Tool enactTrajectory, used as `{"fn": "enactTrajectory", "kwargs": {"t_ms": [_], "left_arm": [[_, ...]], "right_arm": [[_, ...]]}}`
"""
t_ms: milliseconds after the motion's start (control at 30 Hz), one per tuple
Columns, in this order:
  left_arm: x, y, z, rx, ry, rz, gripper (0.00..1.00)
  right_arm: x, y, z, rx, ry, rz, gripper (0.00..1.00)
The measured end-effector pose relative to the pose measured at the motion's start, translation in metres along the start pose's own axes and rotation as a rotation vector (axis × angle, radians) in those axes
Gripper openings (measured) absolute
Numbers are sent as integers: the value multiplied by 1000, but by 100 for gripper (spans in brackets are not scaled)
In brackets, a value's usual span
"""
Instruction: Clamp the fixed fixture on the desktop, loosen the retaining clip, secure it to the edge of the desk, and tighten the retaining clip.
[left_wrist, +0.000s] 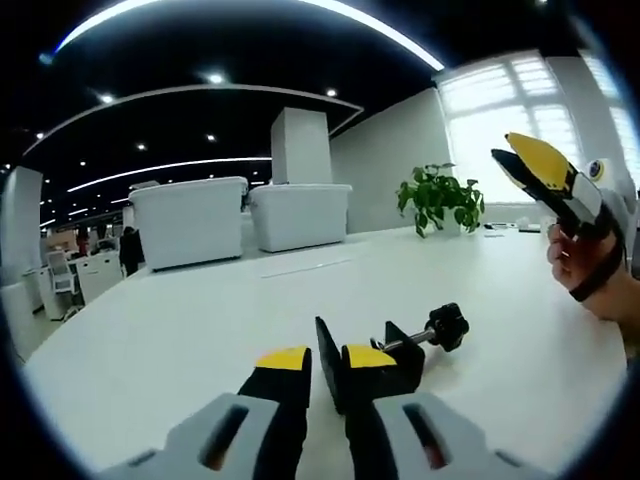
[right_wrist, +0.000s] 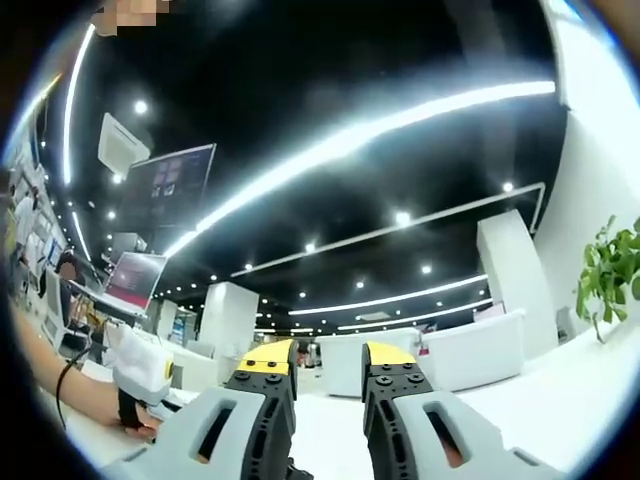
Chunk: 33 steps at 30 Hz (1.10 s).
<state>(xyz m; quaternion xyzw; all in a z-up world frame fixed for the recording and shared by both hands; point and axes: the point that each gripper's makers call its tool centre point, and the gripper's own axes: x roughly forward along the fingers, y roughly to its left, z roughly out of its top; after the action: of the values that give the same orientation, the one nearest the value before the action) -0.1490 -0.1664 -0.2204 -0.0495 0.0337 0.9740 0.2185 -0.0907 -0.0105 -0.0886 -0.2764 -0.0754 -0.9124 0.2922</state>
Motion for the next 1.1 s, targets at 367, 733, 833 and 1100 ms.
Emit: {"fn": "enactTrajectory", "kwargs": {"t_ms": [367, 733, 833, 1100], "left_arm": [[0, 1, -4, -59, 28, 4, 5], [-1, -1, -4, -24, 25, 7, 5], [-3, -3, -3, -12, 23, 8, 5], [-4, -2, -4, -16, 21, 13, 5]], "right_arm": [[0, -1, -2, -3, 10, 1, 22], [0, 0, -5, -5, 24, -4, 22], [0, -1, -7, 0, 37, -9, 22], [0, -5, -16, -9, 77, -26, 22]]}}
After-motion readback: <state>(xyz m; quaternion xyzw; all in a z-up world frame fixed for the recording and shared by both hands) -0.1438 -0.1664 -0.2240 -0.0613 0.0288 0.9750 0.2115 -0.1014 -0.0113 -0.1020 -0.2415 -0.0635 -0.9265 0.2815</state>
